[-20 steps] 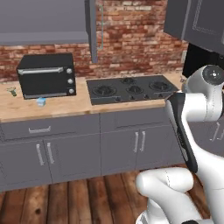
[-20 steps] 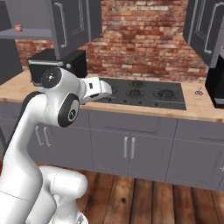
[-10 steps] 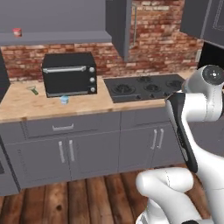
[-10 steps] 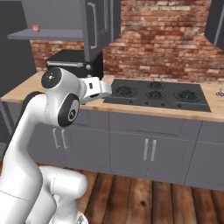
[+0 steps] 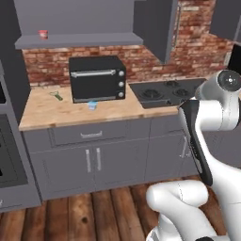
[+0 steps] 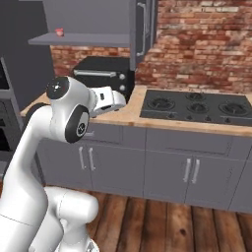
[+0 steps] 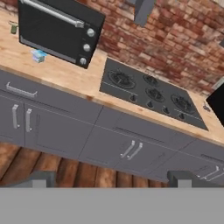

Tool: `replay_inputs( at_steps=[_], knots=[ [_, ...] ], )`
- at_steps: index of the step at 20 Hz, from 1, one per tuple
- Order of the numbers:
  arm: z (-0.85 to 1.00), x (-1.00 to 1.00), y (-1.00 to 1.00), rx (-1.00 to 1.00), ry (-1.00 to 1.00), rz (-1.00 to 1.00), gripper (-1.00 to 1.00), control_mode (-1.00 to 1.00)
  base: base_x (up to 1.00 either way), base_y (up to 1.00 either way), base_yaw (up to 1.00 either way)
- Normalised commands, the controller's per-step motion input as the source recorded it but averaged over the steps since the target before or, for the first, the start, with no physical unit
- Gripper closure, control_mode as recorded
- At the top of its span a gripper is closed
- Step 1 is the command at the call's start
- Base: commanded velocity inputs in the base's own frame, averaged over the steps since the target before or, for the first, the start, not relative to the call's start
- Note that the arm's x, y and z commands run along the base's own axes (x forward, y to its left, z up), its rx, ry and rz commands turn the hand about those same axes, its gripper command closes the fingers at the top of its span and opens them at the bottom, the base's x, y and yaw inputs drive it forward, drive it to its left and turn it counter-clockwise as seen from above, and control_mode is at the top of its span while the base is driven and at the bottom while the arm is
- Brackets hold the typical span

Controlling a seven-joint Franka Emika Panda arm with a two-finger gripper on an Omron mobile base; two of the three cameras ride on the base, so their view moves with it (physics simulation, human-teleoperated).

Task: Pick the boxed food and yogurt from the counter and place them in the cabinets closest to them.

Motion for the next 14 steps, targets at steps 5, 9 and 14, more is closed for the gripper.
replay_inputs(
  at_steps=[5, 9, 14],
  knots=[
    [0.0, 0.0, 0.0, 0.0, 0.0, 0.0, -1.0, 1.0, -0.13, 0.63, -0.03],
    [0.0, 0.0, 0.0, 0.0, 0.0, 0.0, -1.0, 1.0, -0.12, 0.65, -0.03],
    [0.0, 0.0, 0.0, 0.0, 0.0, 0.0, -1.0, 1.0, -0.1, 0.63, -0.03]
  ],
)
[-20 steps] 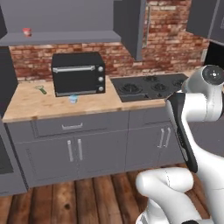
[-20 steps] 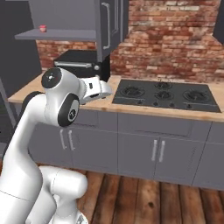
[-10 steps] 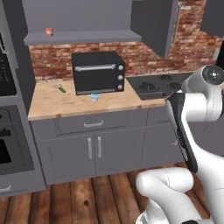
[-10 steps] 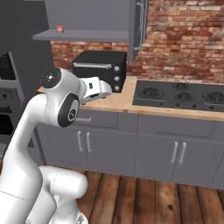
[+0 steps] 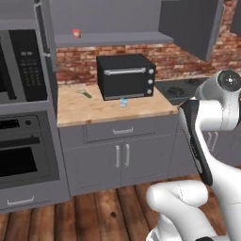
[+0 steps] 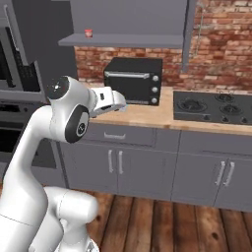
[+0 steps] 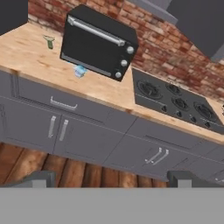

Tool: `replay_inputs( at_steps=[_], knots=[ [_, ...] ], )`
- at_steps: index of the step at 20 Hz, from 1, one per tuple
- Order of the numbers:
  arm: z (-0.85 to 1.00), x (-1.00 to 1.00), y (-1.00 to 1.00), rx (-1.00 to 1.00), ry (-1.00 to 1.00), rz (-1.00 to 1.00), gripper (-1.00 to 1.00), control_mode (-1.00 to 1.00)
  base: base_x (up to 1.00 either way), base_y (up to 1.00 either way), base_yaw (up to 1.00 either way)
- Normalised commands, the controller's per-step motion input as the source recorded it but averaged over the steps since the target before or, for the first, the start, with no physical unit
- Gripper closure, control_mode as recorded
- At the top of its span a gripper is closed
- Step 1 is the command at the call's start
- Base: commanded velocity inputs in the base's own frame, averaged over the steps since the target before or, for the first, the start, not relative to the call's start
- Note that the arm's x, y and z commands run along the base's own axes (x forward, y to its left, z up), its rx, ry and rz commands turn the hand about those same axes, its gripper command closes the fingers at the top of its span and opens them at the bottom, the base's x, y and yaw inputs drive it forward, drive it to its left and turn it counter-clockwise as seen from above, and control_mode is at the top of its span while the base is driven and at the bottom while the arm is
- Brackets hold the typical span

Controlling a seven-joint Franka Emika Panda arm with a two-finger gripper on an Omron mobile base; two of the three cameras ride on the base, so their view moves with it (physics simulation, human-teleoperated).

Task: Pick the boxed food and yogurt from the counter and place them in the cabinets closest to them.

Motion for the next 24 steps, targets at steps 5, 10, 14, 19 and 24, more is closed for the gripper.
replay_inputs(
  at_steps=[5, 10, 14, 19, 24],
  knots=[
    [0.0, 0.0, 0.0, 0.0, 0.0, 0.0, -1.0, 1.0, -0.08, 0.54, -0.02],
    [0.0, 0.0, 0.0, 0.0, 0.0, 0.0, -1.0, 1.0, -0.08, 0.45, -0.02],
    [0.0, 0.0, 0.0, 0.0, 0.0, 0.0, -1.0, 1.0, -0.08, 0.3, -0.03],
    [0.0, 0.0, 0.0, 0.0, 0.0, 0.0, -1.0, 1.0, 0.0, 0.0, 0.0],
    [0.0, 0.0, 0.0, 0.0, 0.0, 0.0, -1.0, 1.0, 0.1, 0.0, 0.0]
  ],
)
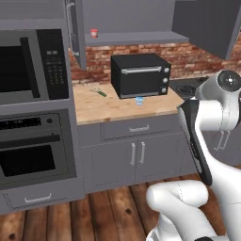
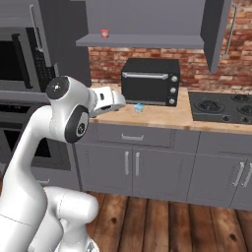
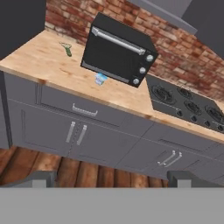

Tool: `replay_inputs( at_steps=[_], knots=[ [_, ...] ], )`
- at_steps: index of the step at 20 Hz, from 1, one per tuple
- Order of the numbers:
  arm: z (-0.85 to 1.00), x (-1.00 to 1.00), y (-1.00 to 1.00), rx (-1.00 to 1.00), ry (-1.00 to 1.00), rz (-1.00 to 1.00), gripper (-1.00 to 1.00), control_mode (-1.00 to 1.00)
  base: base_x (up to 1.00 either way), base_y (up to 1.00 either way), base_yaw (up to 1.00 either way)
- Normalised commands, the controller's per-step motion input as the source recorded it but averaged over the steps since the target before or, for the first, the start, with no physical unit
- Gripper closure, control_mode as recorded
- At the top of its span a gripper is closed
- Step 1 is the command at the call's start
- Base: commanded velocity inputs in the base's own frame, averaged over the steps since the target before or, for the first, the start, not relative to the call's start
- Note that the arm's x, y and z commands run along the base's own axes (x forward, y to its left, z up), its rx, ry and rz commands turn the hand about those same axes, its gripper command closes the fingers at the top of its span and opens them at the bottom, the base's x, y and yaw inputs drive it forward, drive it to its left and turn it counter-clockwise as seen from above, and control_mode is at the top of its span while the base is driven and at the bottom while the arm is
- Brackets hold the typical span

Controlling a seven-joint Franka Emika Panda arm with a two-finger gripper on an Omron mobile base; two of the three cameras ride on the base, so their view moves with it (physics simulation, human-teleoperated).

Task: Pick the boxed food and yogurt from the counter and place them in the cabinets closest to them.

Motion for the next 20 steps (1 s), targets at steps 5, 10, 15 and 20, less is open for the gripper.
replay_inputs(
  at_steps=[5, 10, 15, 20],
  knots=[
    [0.0, 0.0, 0.0, 0.0, 0.0, 0.0, -1.0, 1.0, 0.39, 0.03, 0.0],
    [0.0, 0.0, 0.0, 0.0, 0.0, 0.0, -1.0, 1.0, 0.46, 0.03, 0.0],
    [0.0, 0.0, 0.0, 0.0, 0.0, 0.0, -1.0, 1.0, 0.47, 0.04, 0.0],
    [0.0, 0.0, 0.0, 0.0, 0.0, 0.0, -1.0, 1.0, 0.46, 0.01, 0.0]
  ],
)
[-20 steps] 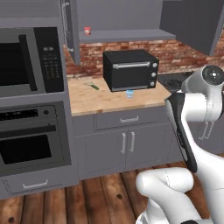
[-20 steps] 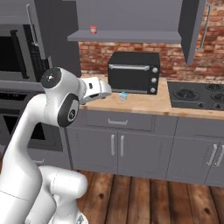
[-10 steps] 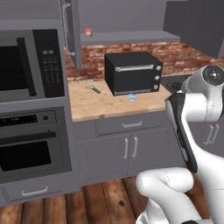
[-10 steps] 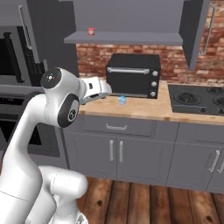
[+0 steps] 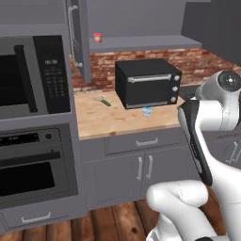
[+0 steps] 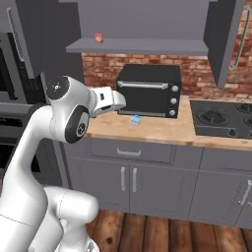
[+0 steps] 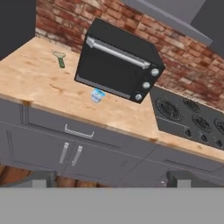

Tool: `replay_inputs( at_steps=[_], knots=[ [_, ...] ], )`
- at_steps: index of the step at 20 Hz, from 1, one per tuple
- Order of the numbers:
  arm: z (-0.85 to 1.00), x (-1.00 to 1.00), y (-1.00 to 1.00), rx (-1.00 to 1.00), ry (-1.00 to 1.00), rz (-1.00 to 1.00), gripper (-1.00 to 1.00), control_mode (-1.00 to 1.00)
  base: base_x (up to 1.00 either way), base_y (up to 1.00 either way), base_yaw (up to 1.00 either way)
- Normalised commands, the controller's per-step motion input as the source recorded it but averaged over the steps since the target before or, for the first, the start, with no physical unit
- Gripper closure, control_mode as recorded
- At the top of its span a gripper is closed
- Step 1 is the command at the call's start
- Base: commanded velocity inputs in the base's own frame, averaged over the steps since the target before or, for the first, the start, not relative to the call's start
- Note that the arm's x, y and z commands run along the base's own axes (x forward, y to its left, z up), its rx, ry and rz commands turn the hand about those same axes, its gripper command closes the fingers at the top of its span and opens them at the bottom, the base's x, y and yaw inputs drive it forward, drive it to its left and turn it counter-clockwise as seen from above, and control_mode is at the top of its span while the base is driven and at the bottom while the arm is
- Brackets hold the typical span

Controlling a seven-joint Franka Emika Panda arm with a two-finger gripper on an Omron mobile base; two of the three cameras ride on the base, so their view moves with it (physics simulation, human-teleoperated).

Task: Pick the boxed food and yogurt from the counter and place them in the cabinets closest to them.

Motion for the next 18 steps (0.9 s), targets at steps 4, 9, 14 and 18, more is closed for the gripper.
replay_inputs(
  at_steps=[4, 9, 14, 18],
  knots=[
    [0.0, 0.0, 0.0, 0.0, 0.0, 0.0, -1.0, 1.0, 0.47, 0.0, 0.0],
    [0.0, 0.0, 0.0, 0.0, 0.0, 0.0, -1.0, 1.0, 0.52, 0.02, 0.0],
    [0.0, 0.0, 0.0, 0.0, 0.0, 0.0, -1.0, 1.0, 0.56, 0.04, 0.0],
    [0.0, 0.0, 0.0, 0.0, 0.0, 0.0, -1.0, 1.0, 0.55, 0.04, 0.0]
  ],
)
